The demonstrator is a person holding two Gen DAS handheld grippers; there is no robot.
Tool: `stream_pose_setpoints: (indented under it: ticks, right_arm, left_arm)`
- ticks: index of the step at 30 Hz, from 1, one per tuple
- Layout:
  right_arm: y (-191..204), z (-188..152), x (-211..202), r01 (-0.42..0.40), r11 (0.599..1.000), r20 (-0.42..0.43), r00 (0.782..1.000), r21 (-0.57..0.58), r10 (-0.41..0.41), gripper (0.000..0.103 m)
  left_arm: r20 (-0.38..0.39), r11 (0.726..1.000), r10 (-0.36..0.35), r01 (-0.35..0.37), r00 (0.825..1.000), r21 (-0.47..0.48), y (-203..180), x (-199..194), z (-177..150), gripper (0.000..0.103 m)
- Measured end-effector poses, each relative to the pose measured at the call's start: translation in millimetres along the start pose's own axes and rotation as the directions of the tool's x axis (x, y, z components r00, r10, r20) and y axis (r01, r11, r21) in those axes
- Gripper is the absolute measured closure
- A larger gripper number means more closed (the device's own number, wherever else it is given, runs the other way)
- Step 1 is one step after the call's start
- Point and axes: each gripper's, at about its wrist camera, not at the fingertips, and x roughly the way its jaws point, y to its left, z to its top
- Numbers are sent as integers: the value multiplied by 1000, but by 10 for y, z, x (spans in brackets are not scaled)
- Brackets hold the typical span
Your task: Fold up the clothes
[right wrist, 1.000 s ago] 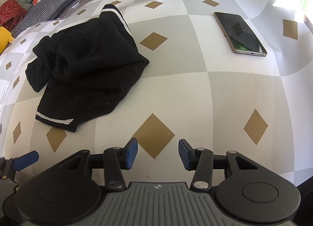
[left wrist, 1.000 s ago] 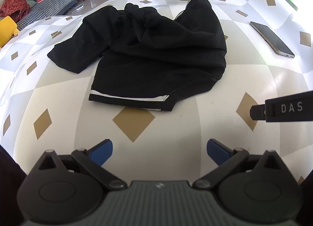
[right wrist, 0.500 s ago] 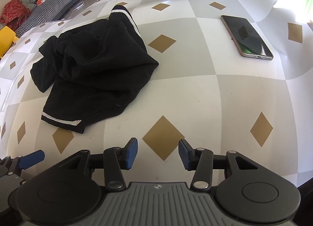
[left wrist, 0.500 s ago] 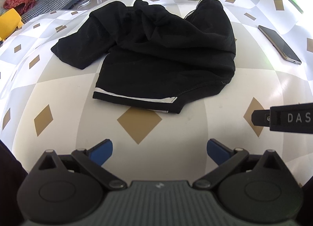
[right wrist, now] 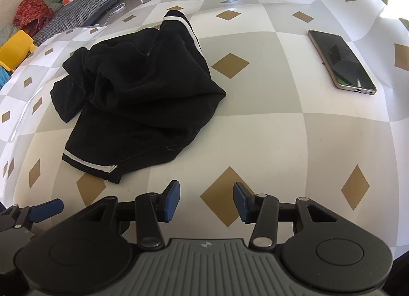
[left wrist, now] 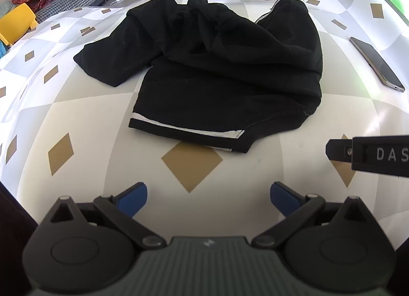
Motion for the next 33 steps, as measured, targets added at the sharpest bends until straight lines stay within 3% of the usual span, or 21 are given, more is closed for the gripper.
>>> stream_pose_setpoints:
  ticks: [7,13,22,33]
  right_arm:
    - [31,74,-54,-63,998,39,997,16,63,58]
    - [32,143,-41,-64,998,40,997,-14,64,58]
    - [39,406,-90,-117,990,54,991,-77,121,58]
    - [23,809,-13,-165,976,77,981,-141,178,58]
  left_arm:
    - [23,1000,-5,5,1000,-11,15,-25,69,0]
    - [41,1000,-9,10,999,-22,32,-45,131,0]
    - [52,994,-47,52,998,-100,218,-64,430,0]
    - [79,995,-6,14,997,-101,317,-9,835,0]
